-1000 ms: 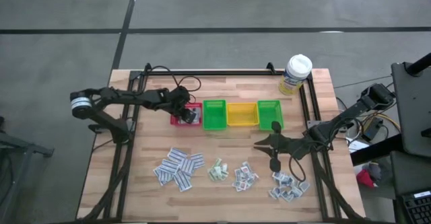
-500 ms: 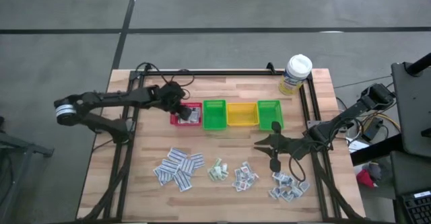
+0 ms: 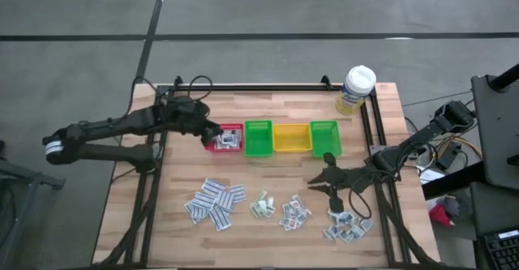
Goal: Pick & Place First Aid Supplies
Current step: Put the alcohol pad into the red basket
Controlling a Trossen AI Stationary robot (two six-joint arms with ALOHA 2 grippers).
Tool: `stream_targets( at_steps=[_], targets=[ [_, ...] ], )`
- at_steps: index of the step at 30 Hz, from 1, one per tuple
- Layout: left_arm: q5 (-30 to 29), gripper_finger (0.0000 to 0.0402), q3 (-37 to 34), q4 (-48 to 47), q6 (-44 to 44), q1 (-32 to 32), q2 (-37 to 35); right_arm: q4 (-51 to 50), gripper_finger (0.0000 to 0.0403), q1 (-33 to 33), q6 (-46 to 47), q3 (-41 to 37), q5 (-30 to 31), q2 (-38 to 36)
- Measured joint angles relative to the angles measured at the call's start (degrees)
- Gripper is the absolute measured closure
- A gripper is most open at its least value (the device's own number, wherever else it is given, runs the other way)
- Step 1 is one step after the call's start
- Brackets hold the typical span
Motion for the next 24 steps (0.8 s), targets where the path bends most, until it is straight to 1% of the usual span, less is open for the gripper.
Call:
stream_targets(
  at_steps=[2,5,11,16,20,24],
  targets=[
    [-0.4,0.0239,-0.2,0.3,3.5,-1.8,-1.5,-0.3,0.0341,0.0,0.0,0.0,-2.7,0.0],
    [-1.0,0.0239,-1.6,4.0,7.3,-4.7,-3.2,-3.3,0.034,0.0,1.7,0.8,-5.6,0.0],
    [-1.0,0.0239,-6.8,16.8,12.2,-10.0,-5.9,-15.0,0.0344,0.2,11.3,4.0,-11.3,0.0],
    [-1.0,0.0239,-12.5,26.2,12.6,-11.9,-7.6,-26.9,0.0344,2.2,21.7,7.3,-15.1,0.0],
    [-1.1,0.0239,-16.3,28.7,12.3,-11.9,-9.0,-35.3,0.0344,4.4,30.2,10.1,-17.3,0.0],
    [-1.0,0.0239,-18.6,29.7,12.3,-12.0,-10.6,-40.8,0.0346,7.3,37.2,12.1,-17.8,0.0]
  ],
)
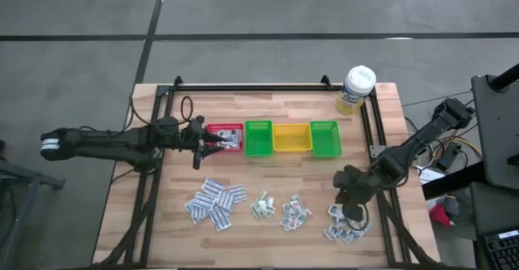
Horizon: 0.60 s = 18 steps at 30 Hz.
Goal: Pick & Place First Aid Supplies
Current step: Put the alcohol pad into the red basket
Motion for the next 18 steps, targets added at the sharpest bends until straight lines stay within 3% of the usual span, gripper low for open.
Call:
stream_targets(
  at_steps=[8,18],
  targets=[
    [0.0,0.0239,-3.0,2.6,0.4,0.0,-3.6,-1.3,0.0347,4.7,8.9,0.5,0.2,0.0],
    [0.0,0.0239,-3.1,2.6,0.4,0.0,-4.2,-3.1,0.033,5.0,12.1,0.4,-1.4,6.2]
  ],
)
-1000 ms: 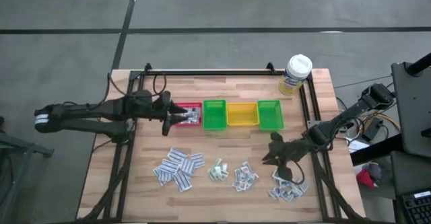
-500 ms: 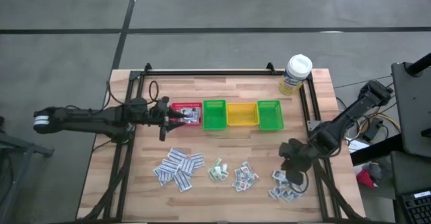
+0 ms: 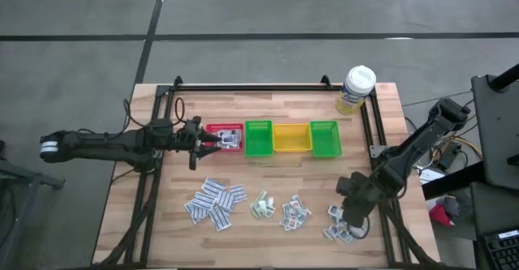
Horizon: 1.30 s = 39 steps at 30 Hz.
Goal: Pick & Place First Aid Supplies
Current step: Put the alcohol pad into the red basket
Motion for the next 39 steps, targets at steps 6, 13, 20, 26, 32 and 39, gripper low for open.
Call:
stream_targets(
  at_steps=[6,13,20,26,32,39],
  targets=[
    [0.0,0.0239,0.0,0.0,0.6,0.0,0.0,-0.7,0.0302,0.0,0.3,0.0,-4.4,3.8],
    [0.0,0.0239,0.0,-0.1,0.7,0.0,0.0,-0.6,0.0261,0.0,1.7,0.0,-4.6,5.0],
    [0.0,0.0239,0.0,-0.1,0.8,0.0,0.0,-0.2,0.0231,-0.2,3.2,0.0,-4.6,5.1],
    [0.0,0.0239,0.0,-0.1,0.8,0.0,0.0,0.7,0.0221,-0.2,6.0,-1.0,-4.5,5.1],
    [0.0,0.0239,0.0,-0.1,0.8,0.0,0.0,3.1,0.0218,-0.2,7.3,-2.8,-4.2,5.1],
    [0.0,0.0239,0.0,-0.1,0.8,0.0,0.0,8.9,0.0219,-0.3,8.8,-6.1,-4.1,5.1]
  ],
)
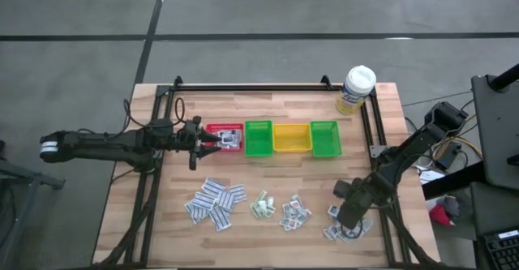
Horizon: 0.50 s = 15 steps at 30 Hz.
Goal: Pick & Place First Aid Supplies
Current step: Put the alcohol pad into the red basket
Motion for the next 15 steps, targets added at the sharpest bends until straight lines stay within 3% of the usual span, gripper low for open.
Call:
stream_targets(
  at_steps=[15],
  targets=[
    [0.0,0.0239,0.0,0.0,0.0,0.0,0.0,3.9,0.0231,-0.2,1.7,-2.9,1.6,0.0]
  ],
)
